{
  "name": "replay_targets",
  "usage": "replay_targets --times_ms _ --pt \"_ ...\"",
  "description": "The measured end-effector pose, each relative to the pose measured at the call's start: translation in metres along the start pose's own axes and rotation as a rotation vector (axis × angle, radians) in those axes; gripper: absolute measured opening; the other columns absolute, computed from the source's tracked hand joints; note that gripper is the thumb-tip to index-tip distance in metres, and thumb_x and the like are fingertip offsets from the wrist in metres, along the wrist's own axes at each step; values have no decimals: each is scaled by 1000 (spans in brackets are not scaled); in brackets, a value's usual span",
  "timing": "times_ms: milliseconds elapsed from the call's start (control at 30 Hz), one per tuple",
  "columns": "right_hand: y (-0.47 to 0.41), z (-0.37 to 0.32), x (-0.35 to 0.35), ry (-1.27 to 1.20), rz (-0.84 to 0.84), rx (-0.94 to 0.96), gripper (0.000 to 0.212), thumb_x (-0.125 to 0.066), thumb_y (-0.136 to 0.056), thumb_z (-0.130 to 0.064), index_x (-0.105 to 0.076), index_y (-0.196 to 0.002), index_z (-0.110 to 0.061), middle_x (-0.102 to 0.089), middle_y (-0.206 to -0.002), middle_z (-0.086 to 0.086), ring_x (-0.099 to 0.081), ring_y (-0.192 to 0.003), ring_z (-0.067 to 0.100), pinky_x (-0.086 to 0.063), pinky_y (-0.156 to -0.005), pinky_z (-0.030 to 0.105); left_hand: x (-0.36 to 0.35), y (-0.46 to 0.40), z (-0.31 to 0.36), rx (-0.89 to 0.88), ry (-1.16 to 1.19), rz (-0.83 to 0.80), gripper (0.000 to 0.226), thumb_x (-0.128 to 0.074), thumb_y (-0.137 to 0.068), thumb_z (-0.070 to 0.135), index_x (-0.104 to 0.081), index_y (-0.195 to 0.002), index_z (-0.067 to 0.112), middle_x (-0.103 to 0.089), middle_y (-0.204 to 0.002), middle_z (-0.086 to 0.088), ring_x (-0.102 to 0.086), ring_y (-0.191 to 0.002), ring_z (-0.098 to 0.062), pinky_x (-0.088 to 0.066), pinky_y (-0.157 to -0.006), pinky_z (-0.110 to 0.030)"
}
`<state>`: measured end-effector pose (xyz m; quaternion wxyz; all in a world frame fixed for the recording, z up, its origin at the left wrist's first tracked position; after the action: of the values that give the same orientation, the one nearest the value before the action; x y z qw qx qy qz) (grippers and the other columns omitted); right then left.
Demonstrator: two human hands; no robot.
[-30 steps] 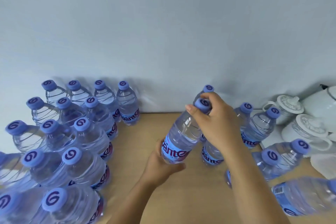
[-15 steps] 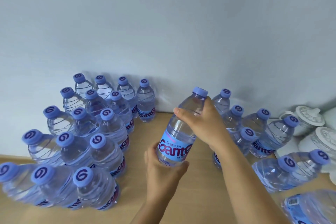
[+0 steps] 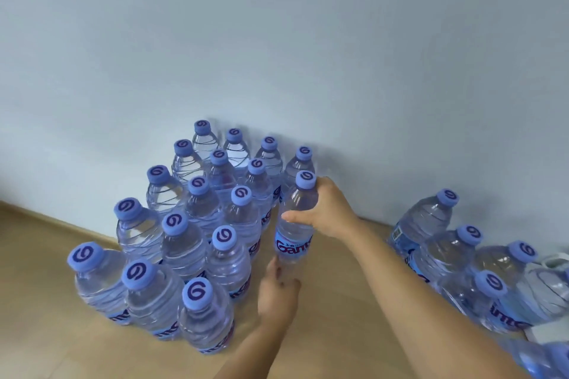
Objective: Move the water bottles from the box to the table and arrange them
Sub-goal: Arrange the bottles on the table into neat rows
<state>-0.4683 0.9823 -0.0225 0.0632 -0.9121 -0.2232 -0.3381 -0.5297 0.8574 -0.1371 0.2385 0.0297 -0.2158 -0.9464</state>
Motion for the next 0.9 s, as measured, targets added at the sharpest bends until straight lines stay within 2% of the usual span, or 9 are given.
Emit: replay_targets --times_ms 67,133,200,333,500,633,700,833,900 --pt "-12 2 -7 -17 -2 37 51 -87 -58 -34 -46 -89 -38 -51 -105 -6 -53 -93 10 -37 -68 11 -1 -9 -1 51 8 -64 71 -49 -86 -3 -26 -149 18 -44 -143 -2 -52 -110 -6 -40 -69 -14" --pt "-20 5 -14 2 -9 63 53 -87 -58 -35 -44 -90 -38 -48 -100 -14 -51 -91 7 -34 -65 6 -3 -18 0 86 23 -107 70 -47 -87 -5 -24 -149 17 -39 -147 -9 -50 -122 -18 -40 -71 -14" --pt "-27 10 -21 26 4 74 56 -86 -58 -37 -44 -95 -37 -47 -93 -22 -49 -90 5 -32 -63 4 -6 -28 1 114 50 -115 67 -48 -87 -6 -29 -148 15 -48 -139 -17 -56 -112 -23 -40 -72 -18" --pt "-35 22 -27 -4 73 68 57 -85 -59 -37 -44 -99 -40 -50 -98 -19 -50 -93 5 -37 -72 12 -11 -42 0 160 158 -97 63 -51 -88 -6 -30 -146 9 -54 -96 10 -46 -72 1 -40 -57 -5" --pt "-39 29 -31 31 120 124 51 -84 -62 -28 -55 -104 -25 -45 -98 -11 -53 -98 15 -38 -76 21 -20 -58 -4 240 240 -57 61 -56 -87 -5 -36 -143 8 -53 -81 17 -47 -69 -6 -41 -63 -17" --pt "-38 33 -32 63 122 154 64 -84 -64 -25 -55 -119 -10 -45 -110 1 -48 -109 24 -35 -88 22 -25 -57 -6 263 257 -39 63 -55 -87 -5 -35 -145 11 -56 -101 19 -55 -78 -6 -45 -73 -23" --pt "-35 31 -32 57 88 135 71 -82 -67 -27 -49 -127 -11 -45 -119 8 -43 -115 26 -30 -89 19 -27 -55 -2 258 287 -35 63 -57 -86 -5 -37 -143 12 -56 -123 7 -57 -89 -11 -46 -81 -25" --pt "-8 26 -25 15 29 -17 99 -77 -67 -50 -21 -145 -23 -33 -136 2 -27 -126 16 -27 -103 27 -39 -42 12 267 322 -73 54 -57 -82 -3 -42 -134 3 -52 -129 -16 -55 -89 -21 -45 -76 -28" --pt "20 29 -14 44 120 -51 90 -71 -72 -53 -27 -143 -21 -35 -134 -2 -29 -125 12 -25 -100 20 -51 -27 13 266 238 -208 54 -47 -91 -3 -30 -142 -4 -49 -136 -21 -58 -106 -28 -46 -85 -32"
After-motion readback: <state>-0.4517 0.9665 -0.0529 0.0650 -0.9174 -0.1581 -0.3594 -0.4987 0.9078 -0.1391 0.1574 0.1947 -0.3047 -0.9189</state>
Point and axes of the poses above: each hand's wrist, its own y-axis away from the middle knuckle, its own x-axis out of the back of the hand, z = x × y, the point moved 1 cm from there along -y, towards the middle knuckle
